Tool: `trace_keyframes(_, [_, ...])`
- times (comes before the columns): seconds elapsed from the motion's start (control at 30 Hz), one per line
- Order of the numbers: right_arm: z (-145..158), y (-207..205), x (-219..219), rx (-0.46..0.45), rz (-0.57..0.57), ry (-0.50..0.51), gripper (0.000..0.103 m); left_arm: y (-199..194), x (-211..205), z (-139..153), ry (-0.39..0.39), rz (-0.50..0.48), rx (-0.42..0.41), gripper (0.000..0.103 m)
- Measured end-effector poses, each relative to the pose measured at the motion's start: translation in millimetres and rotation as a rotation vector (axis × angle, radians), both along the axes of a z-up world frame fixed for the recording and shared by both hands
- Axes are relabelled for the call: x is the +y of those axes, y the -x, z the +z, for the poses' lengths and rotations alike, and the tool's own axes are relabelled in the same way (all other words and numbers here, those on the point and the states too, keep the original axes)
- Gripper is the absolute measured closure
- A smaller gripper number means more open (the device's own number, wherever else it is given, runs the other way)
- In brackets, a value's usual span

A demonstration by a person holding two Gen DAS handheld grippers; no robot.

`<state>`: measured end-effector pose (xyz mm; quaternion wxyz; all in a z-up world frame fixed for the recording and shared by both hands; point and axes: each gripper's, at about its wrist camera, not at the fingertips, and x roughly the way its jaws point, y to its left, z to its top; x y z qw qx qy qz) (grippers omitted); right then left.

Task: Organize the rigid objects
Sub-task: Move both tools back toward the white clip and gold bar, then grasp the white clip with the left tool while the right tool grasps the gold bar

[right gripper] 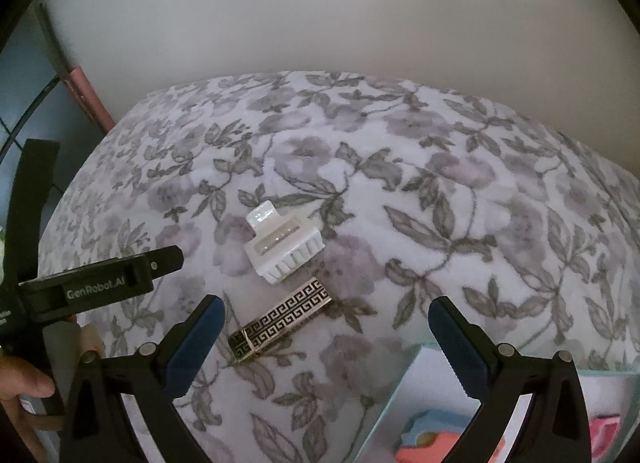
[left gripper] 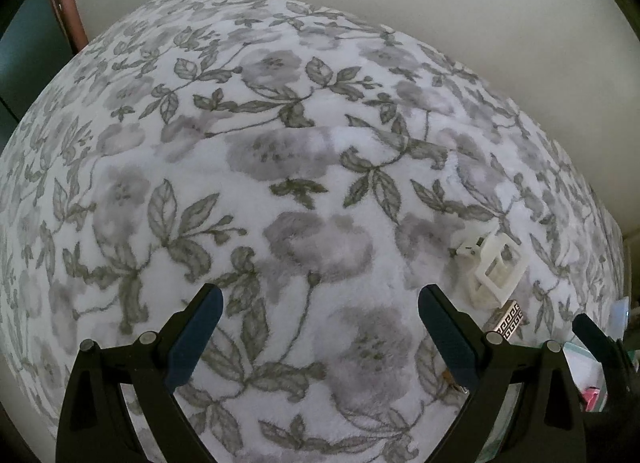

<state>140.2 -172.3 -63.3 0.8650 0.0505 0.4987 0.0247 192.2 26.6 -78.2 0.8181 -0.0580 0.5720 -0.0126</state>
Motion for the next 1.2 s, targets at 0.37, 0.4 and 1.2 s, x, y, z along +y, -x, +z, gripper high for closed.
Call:
trace_keyframes(0.37, [-18,-10,25,0.065,0.160,0.054,0.000,0,1,-5,0.011,0.003,0.027,0.005])
trace_keyframes(0.4, [-20,-10,29,0.076,0.185,0.063,0.000,0,2,-5,0.011,0.004,0.028,0.005])
trace_keyframes(1.2, [-51,-26,29,0.135,0.146,0.158,0.002,1,5,-10,0.016,-0.001,0.061,0.005])
